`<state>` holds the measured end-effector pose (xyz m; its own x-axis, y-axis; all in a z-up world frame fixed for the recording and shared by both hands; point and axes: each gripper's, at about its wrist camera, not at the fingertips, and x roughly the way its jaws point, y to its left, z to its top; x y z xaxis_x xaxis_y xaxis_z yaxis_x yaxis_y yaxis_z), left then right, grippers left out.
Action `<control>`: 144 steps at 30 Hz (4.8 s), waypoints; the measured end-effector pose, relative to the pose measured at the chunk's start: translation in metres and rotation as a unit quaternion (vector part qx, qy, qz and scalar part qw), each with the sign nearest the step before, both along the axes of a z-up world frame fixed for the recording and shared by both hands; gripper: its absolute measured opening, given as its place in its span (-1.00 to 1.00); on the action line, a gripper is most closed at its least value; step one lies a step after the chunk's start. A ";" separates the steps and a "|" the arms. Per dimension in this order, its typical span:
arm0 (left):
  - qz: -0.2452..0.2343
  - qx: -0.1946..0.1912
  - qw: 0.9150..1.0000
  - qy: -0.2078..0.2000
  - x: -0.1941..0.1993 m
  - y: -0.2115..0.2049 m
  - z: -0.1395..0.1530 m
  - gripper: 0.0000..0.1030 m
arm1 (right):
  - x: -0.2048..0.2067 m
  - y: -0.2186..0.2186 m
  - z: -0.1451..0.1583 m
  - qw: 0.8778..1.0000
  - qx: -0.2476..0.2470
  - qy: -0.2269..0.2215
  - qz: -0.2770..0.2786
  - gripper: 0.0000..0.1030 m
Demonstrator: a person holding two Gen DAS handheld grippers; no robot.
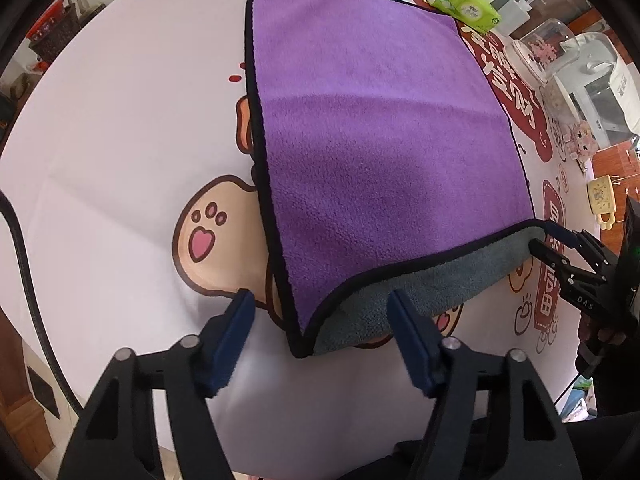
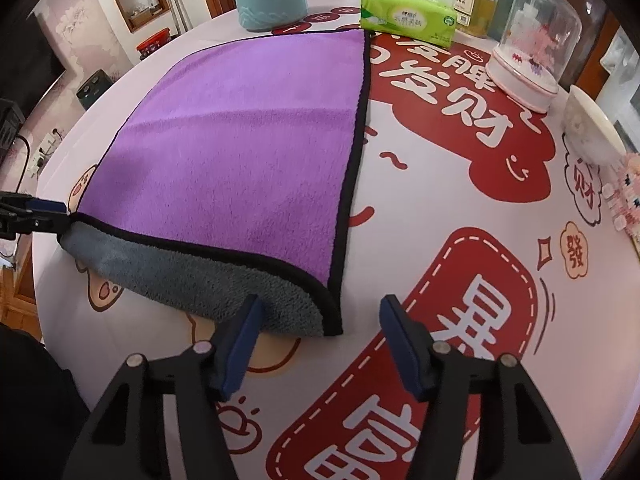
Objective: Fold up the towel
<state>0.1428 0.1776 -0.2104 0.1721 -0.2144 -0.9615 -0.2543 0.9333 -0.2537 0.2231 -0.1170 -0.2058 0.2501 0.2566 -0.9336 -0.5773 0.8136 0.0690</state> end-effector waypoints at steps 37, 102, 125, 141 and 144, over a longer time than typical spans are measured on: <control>-0.011 0.004 1.000 -0.005 -0.006 -0.003 0.005 -0.94 | -0.001 0.000 0.006 1.000 0.005 -0.002 0.014 -0.68; 0.001 0.111 0.976 -0.187 0.177 0.083 0.106 -0.94 | 0.168 0.104 0.090 0.984 0.012 -0.180 0.005 -0.88; 0.011 0.114 0.988 -0.105 0.233 0.114 0.012 -0.86 | 0.225 0.135 0.007 0.993 0.005 -0.117 0.001 -0.87; 0.026 0.133 0.979 -0.150 0.201 0.101 0.063 0.24 | 0.225 0.098 0.028 0.989 0.001 -0.123 -0.086 -0.07; 0.037 0.131 0.979 -0.155 0.185 0.096 0.079 0.30 | 0.216 0.090 0.041 0.987 0.001 -0.127 -0.100 -0.06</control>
<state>0.3283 0.2737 -0.1310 0.4692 0.0570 -0.8813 -0.2729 0.9584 -0.0832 0.4389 -0.0274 -0.1649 0.5210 0.1805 -0.8342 -0.4049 0.9127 -0.0554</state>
